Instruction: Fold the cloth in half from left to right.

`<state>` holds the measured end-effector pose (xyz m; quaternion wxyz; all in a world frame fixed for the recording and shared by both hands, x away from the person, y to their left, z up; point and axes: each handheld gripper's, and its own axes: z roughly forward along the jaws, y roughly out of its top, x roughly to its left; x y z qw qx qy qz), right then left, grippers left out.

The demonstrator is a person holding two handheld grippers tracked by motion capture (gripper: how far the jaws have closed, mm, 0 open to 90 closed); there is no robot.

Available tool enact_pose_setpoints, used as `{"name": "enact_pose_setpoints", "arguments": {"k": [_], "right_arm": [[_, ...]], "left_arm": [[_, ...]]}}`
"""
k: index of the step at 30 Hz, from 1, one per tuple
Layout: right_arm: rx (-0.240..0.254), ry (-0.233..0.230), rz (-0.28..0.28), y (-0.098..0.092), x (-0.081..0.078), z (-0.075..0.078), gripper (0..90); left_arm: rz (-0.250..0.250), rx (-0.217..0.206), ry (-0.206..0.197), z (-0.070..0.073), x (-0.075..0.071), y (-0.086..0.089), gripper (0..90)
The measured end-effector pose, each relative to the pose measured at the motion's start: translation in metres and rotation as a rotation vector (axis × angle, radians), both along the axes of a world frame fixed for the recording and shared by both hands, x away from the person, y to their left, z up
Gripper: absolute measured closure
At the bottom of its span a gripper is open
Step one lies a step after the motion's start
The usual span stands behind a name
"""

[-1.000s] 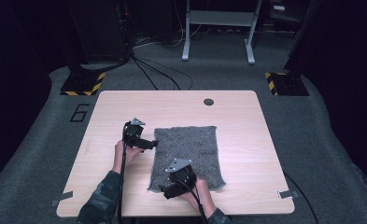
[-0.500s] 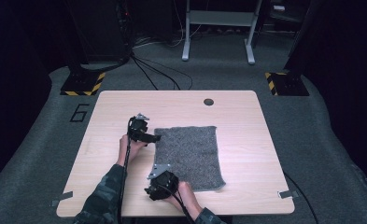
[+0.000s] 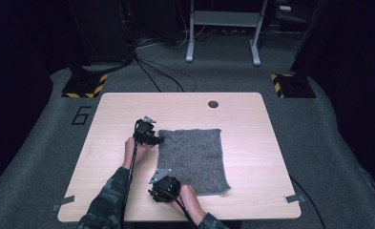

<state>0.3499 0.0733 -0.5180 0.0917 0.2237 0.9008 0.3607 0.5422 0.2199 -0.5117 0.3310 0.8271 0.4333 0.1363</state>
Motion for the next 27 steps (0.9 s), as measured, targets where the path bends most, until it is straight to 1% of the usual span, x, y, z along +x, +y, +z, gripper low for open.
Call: {"name": "enact_pose_setpoints", "arguments": {"k": [1, 2, 3, 4, 5, 7, 8, 9, 10, 11, 12, 13, 14, 15, 17, 18, 20, 21, 22, 23, 24, 25, 26, 27], "right_arm": [[0.000, 0.006, -0.004, -0.001, 0.000, 0.000, 68.8], [0.000, 0.006, -0.004, -0.001, 0.000, 0.000, 68.8], [0.017, -0.009, -0.023, -0.002, -0.001, -0.002, 70.9], [0.017, -0.009, -0.023, -0.002, -0.001, -0.002, 70.9], [0.030, -0.022, -0.027, -0.003, -0.002, -0.003, 72.8], [0.028, -0.025, -0.030, -0.002, -0.004, -0.003, 74.1], [0.028, -0.025, -0.030, -0.002, -0.004, -0.003, 74.1], [0.020, -0.033, -0.030, -0.002, -0.005, -0.002, 75.7], [0.020, -0.033, -0.030, -0.002, -0.005, -0.002, 75.7], [0.024, -0.038, -0.040, -0.001, -0.007, -0.003, 77.8], [0.024, -0.038, -0.040, -0.001, -0.007, -0.003, 77.8], [0.022, -0.041, -0.033, -0.002, -0.009, -0.003, 79.8], [0.029, -0.051, -0.035, -0.001, -0.009, -0.004, 81.0], [0.032, -0.051, -0.036, -0.001, -0.009, -0.004, 82.5], [0.034, -0.044, -0.041, -0.003, -0.010, -0.004, 84.0], [0.040, -0.052, -0.040, -0.003, -0.009, -0.005, 84.0], [0.038, -0.050, -0.044, -0.004, -0.010, -0.005, 85.0], [0.041, -0.047, -0.049, -0.005, -0.011, -0.005, 85.2], [0.051, -0.058, -0.052, -0.006, -0.011, -0.006, 85.6], [0.051, -0.058, -0.052, -0.006, -0.011, -0.006, 85.6], [0.051, -0.047, -0.060, -0.007, -0.013, -0.006, 85.6], [0.057, -0.058, -0.055, -0.007, -0.012, -0.006, 85.7], [0.055, -0.055, -0.055, -0.008, -0.012, -0.006, 85.8], [0.049, -0.049, -0.058, -0.010, -0.014, -0.005, 85.9]], "left_arm": [[-0.008, 0.019, -0.013, 0.000, -0.001, -0.003, 45.5], [-0.008, 0.019, -0.013, 0.000, -0.001, -0.003, 47.7], [-0.008, 0.029, -0.029, 0.000, -0.002, -0.005, 49.0], [-0.008, 0.029, -0.029, 0.000, -0.002, -0.005, 51.7], [0.001, 0.030, -0.045, -0.001, -0.003, -0.007, 54.4], [-0.002, 0.031, -0.048, -0.001, -0.004, -0.008, 58.4], [-0.002, 0.030, -0.052, -0.001, -0.004, -0.009, 58.4], [-0.009, 0.032, -0.058, -0.001, -0.005, -0.011, 62.8], [-0.009, 0.032, -0.058, -0.001, -0.005, -0.011, 64.9], [-0.013, 0.033, -0.050, -0.001, -0.006, -0.011, 66.2], [-0.013, 0.033, -0.050, -0.001, -0.006, -0.011, 67.7], [-0.014, 0.030, -0.052, -0.001, -0.006, -0.012, 69.5], [-0.014, 0.030, -0.052, -0.001, -0.006, -0.012, 71.1], [-0.008, 0.020, -0.058, -0.002, -0.006, -0.012, 73.5], [-0.006, 0.014, -0.060, -0.002, -0.007, -0.012, 77.5], [-0.005, 0.011, -0.061, -0.003, -0.007, -0.013, 79.5], [-0.009, 0.006, -0.060, -0.003, -0.007, -0.013, 84.6], [-0.003, 0.000, -0.072, -0.004, -0.008, -0.015, 84.6], [-0.007, 0.002, -0.073, -0.004, -0.009, -0.015, 87.1], [-0.006, 0.005, -0.079, -0.004, -0.010, -0.016, 87.1], [-0.002, 0.007, -0.085, -0.005, -0.010, -0.016, 87.4], [0.001, 0.008, -0.088, -0.005, -0.011, -0.017, 87.7], [-0.006, 0.019, -0.083, -0.004, -0.011, -0.016, 87.9], [-0.004, 0.004, -0.078, -0.004, -0.011, -0.015, 88.0]]}}
